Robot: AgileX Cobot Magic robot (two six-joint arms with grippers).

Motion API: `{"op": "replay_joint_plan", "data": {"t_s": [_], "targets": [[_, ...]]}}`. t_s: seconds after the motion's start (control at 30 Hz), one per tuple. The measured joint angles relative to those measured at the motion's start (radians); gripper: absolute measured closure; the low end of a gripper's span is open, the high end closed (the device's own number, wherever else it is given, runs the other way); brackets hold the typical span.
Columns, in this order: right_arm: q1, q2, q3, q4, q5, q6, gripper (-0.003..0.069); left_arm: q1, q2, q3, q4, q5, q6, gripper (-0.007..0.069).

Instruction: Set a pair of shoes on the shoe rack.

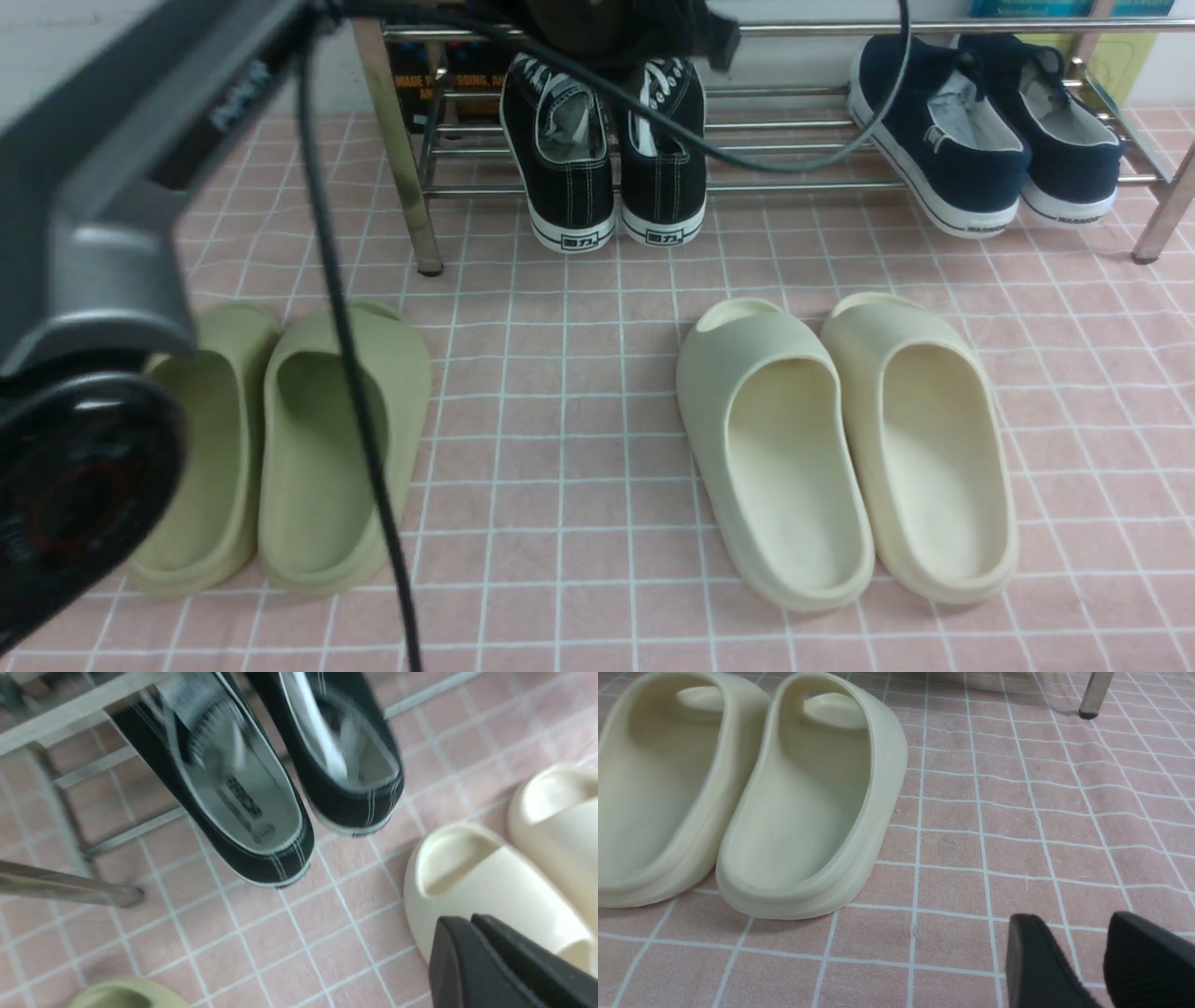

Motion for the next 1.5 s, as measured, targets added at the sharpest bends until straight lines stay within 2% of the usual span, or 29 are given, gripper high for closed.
{"op": "replay_joint_plan", "data": {"t_s": [0.3, 0.33, 0.4, 0.47, 0.5, 0.53, 0.77, 0.9, 1.0, 1.23, 1.33, 1.5], "targets": [[0.0, 0.0, 0.0, 0.0, 0.0, 0.0, 0.0419, 0.0, -0.346, 0.157, 0.01, 0.0, 0.015, 0.0577], [0.0, 0.0, 0.0, 0.0, 0.0, 0.0, 0.0419, 0.0, -0.433, 0.258, 0.017, 0.0, 0.015, 0.0574], [0.0, 0.0, 0.0, 0.0, 0.0, 0.0, 0.0419, 0.0, -0.482, 0.317, 0.024, 0.0, 0.015, 0.0573], [0.0, 0.0, 0.0, 0.0, 0.0, 0.0, 0.0419, 0.0, -0.622, 0.503, 0.047, 0.0, -0.002, 0.0573], [0.0, 0.0, 0.0, 0.0, 0.0, 0.0, 0.0419, 0.0, -0.633, 0.519, 0.049, 0.0, -0.006, 0.0573], [0.0, 0.0, 0.0, 0.0, 0.0, 0.0, 0.0419, 0.0, -0.708, 0.635, 0.062, -0.015, -0.036, 0.0571], [0.0, 0.0, 0.0, 0.0, 0.0, 0.0, 0.0419, 0.0, -1.074, 1.187, 0.14, -0.252, -0.224, 0.057], [0.0, 0.0, 0.0, 0.0, 0.0, 0.0, 0.0419, 0.0, -1.252, 1.421, 0.163, -0.357, -0.257, 0.057], [0.0, 0.0, 0.0, -0.001, 0.0, 0.0, 0.0419, 0.0, -1.339, 1.517, 0.163, -0.431, -0.264, 0.0571], [0.0, 0.0, 0.0, -0.001, 0.0, 0.0, 0.0419, 0.0, -1.665, 1.731, 0.163, -0.737, -0.266, 0.0603], [0.0, 0.0, 0.0, -0.001, 0.0, 0.0, 0.0419, 0.0, -1.735, 1.779, 0.172, -0.792, -0.266, 0.0606], [0.0, 0.0, 0.0, -0.001, 0.0, 0.0, 0.0419, 0.0, -1.886, 1.906, 0.266, -0.882, -0.266, 0.0606]]}}
